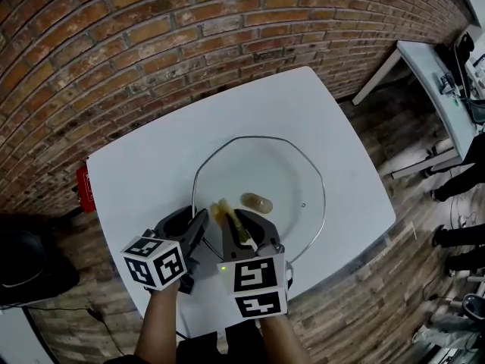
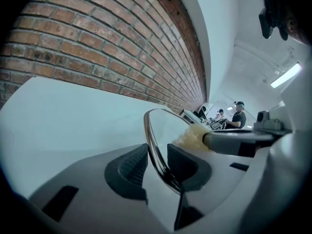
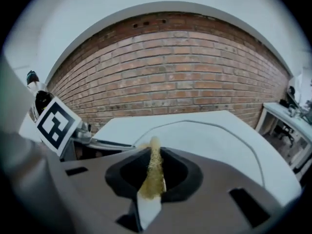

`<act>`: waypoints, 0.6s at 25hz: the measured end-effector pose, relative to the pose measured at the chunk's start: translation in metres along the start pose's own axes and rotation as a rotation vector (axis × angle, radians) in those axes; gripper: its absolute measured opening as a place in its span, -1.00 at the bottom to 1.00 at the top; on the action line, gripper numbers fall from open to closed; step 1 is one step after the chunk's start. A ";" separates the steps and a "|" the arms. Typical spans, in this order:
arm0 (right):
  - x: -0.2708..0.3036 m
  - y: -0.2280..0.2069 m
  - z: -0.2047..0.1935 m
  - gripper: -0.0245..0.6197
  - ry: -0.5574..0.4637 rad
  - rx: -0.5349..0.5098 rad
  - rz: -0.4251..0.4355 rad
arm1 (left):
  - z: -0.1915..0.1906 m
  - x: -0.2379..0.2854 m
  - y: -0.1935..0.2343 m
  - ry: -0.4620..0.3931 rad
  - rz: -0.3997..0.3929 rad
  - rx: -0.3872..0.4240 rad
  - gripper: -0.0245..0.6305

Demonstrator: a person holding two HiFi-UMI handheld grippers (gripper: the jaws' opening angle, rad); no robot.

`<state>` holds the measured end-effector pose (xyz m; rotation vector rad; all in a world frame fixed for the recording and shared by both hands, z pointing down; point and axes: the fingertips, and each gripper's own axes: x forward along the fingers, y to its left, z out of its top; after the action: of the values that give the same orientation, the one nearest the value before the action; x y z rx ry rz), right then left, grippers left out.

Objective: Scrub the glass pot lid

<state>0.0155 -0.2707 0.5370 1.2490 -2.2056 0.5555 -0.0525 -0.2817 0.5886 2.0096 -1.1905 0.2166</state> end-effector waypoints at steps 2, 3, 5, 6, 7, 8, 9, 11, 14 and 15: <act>0.005 0.004 -0.011 -0.74 0.029 -0.007 -0.001 | -0.001 0.001 -0.001 0.006 -0.003 -0.001 -0.54; 0.006 0.000 -0.015 -0.74 0.037 0.001 -0.010 | -0.001 0.001 -0.001 0.005 -0.003 0.001 -0.54; 0.005 -0.012 -0.019 -0.74 0.050 0.025 -0.028 | 0.001 0.001 0.000 -0.003 -0.002 0.004 -0.54; 0.004 -0.018 -0.021 -0.74 0.056 0.028 -0.043 | 0.001 0.000 0.001 -0.005 -0.002 0.002 -0.54; 0.001 -0.025 -0.023 -0.74 0.064 0.023 -0.063 | 0.000 0.000 0.001 -0.004 -0.003 0.000 -0.54; -0.002 -0.032 -0.026 -0.74 0.074 0.014 -0.083 | 0.000 0.001 0.001 -0.003 -0.004 -0.001 -0.54; -0.005 -0.040 -0.030 -0.74 0.084 0.008 -0.103 | 0.000 0.001 0.001 -0.001 -0.005 -0.001 -0.54; -0.012 -0.054 -0.038 -0.74 0.103 0.014 -0.138 | 0.000 0.001 0.001 -0.001 -0.001 0.003 -0.54; -0.025 -0.078 -0.047 -0.74 0.130 0.020 -0.197 | 0.001 0.001 0.002 -0.006 0.004 0.005 -0.54; -0.029 -0.087 -0.049 -0.74 0.138 0.016 -0.223 | 0.001 0.001 0.001 -0.006 0.005 0.005 -0.54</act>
<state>0.1160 -0.2654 0.5636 1.3994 -1.9223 0.5530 -0.0535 -0.2835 0.5889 2.0133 -1.2001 0.2159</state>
